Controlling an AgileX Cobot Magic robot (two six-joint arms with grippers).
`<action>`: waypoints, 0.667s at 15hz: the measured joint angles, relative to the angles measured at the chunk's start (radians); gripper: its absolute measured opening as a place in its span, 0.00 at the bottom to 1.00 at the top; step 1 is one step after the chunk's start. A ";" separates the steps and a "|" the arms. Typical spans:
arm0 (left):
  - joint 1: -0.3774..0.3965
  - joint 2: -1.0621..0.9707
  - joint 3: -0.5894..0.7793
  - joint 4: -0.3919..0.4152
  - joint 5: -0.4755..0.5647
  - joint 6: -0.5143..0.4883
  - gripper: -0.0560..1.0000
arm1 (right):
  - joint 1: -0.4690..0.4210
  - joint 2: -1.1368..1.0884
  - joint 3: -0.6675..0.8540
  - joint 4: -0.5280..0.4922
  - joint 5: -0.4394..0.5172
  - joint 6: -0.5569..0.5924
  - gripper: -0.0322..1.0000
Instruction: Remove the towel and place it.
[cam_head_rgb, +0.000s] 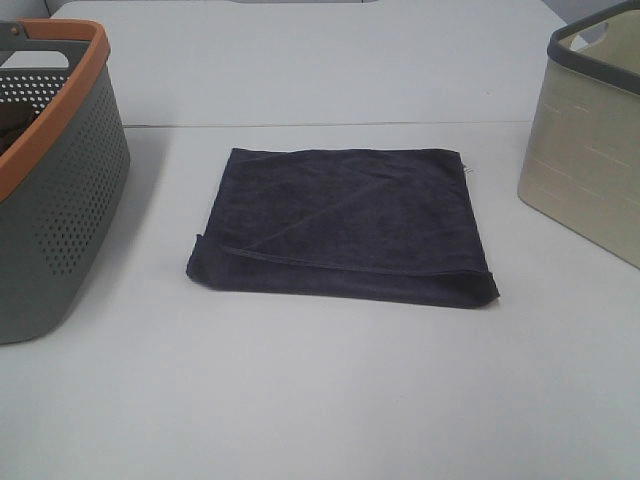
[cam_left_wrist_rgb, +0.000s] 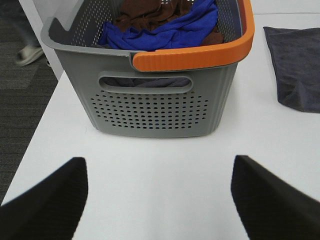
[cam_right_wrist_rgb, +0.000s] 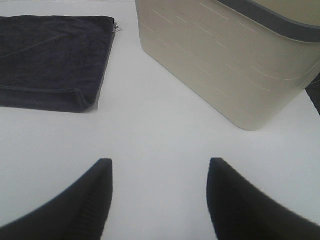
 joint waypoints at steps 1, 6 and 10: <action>0.000 0.000 0.000 0.000 -0.001 -0.008 0.76 | 0.000 0.000 0.001 0.001 -0.002 0.000 0.51; -0.016 0.000 0.000 0.000 -0.001 -0.010 0.76 | 0.000 0.000 0.004 0.002 -0.012 0.000 0.51; -0.060 0.000 0.000 -0.032 -0.002 -0.011 0.76 | 0.000 0.000 0.004 0.004 -0.012 0.000 0.51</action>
